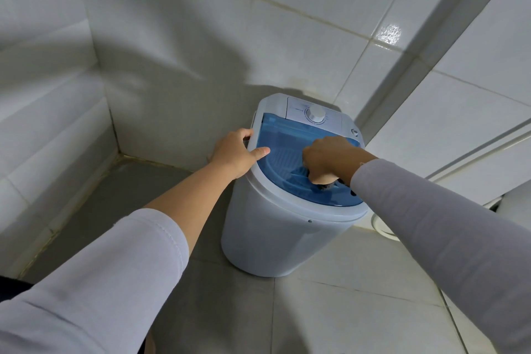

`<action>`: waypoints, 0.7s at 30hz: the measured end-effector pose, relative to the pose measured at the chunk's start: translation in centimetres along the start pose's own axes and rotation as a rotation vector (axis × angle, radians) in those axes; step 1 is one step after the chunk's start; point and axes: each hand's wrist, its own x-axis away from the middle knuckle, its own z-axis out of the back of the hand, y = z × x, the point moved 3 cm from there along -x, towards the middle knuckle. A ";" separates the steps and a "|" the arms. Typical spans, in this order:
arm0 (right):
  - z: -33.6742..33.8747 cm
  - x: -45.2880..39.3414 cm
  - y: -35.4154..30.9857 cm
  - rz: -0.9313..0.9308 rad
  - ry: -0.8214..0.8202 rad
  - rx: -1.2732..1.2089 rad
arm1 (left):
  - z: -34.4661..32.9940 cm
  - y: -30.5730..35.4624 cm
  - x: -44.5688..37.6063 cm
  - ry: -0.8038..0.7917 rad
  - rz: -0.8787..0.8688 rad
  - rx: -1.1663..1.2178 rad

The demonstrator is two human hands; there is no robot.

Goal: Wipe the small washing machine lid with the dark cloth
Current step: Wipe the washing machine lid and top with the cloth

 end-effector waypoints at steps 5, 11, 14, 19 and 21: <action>-0.4 0.5 0.8 -0.043 0.024 -0.164 | -0.1 0.0 -0.1 -0.003 -0.010 -0.008; -0.9 0.1 1.4 -0.105 0.063 -0.414 | -0.2 -0.1 -0.3 -0.011 -0.017 -0.015; -1.3 -0.4 1.6 -0.126 0.087 -0.526 | -0.2 -0.1 -0.4 -0.013 -0.021 -0.027; -2.2 -0.7 2.2 -0.201 0.137 -0.749 | -0.2 -0.2 -0.5 -0.012 -0.013 -0.021; -2.4 -0.6 2.2 -0.238 0.170 -0.823 | -0.3 -0.2 -0.5 -0.013 -0.016 -0.009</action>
